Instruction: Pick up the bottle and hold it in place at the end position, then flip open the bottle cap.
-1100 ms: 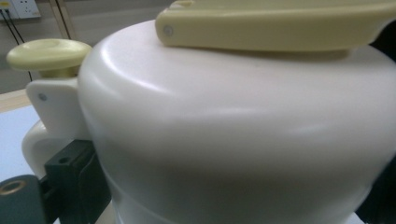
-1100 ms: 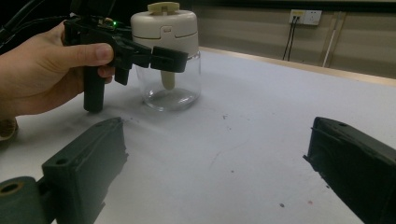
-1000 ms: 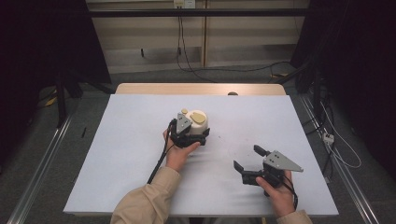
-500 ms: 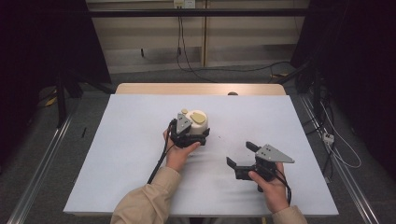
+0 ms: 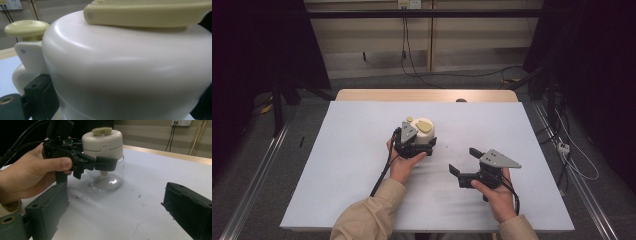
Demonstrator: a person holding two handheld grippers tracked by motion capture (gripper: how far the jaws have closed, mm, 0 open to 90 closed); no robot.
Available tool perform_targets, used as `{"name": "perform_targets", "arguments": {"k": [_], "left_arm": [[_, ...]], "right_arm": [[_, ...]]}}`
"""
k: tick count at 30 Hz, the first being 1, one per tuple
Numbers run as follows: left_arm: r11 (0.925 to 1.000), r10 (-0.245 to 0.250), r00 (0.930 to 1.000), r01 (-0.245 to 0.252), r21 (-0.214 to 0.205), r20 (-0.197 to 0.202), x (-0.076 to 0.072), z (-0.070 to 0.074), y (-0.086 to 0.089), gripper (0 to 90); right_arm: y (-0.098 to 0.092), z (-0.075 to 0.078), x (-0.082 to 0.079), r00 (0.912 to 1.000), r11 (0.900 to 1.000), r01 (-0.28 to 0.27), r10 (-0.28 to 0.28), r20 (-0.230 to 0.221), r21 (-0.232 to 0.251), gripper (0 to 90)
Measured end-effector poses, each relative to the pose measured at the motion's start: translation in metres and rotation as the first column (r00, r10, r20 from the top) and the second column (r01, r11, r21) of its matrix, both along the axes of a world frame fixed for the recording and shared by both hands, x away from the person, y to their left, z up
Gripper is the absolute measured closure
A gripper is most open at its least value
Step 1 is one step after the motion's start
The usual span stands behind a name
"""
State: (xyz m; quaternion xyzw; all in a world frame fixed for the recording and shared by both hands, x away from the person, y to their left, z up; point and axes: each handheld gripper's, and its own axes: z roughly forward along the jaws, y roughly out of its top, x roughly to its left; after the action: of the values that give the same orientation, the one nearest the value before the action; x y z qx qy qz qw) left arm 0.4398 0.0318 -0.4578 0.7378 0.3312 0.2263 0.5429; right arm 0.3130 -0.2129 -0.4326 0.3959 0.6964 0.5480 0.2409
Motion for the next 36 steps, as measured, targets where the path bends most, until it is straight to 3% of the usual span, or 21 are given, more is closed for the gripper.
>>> {"name": "perform_targets", "arguments": {"k": [10,19,25,36], "left_arm": [[1.0,-0.002,1.0,0.002,0.001,-0.003,0.0,0.0,0.0,5.2],[1.0,0.001,1.0,-0.001,0.0,-0.003,0.0,0.0,0.0,5.2],[1.0,-0.001,1.0,0.001,0.001,-0.004,0.0,0.0,0.0,5.2],[1.0,0.0,1.0,0.0,0.001,-0.004,0.0,0.0,0.0,5.2]], "right_arm": [[0.01,0.004,0.01,0.9995,0.9998,-0.014,0.014,-0.03,-0.013,8.9],[0.019,0.011,0.025,0.9978,0.9992,-0.012,0.014,-0.065,0.039,16.0],[0.026,0.021,0.033,0.9978,0.9992,-0.028,0.029,-0.059,0.031,29.2],[0.032,0.031,0.047,0.9965,0.9988,-0.047,0.046,-0.069,-0.01,67.1]]}}
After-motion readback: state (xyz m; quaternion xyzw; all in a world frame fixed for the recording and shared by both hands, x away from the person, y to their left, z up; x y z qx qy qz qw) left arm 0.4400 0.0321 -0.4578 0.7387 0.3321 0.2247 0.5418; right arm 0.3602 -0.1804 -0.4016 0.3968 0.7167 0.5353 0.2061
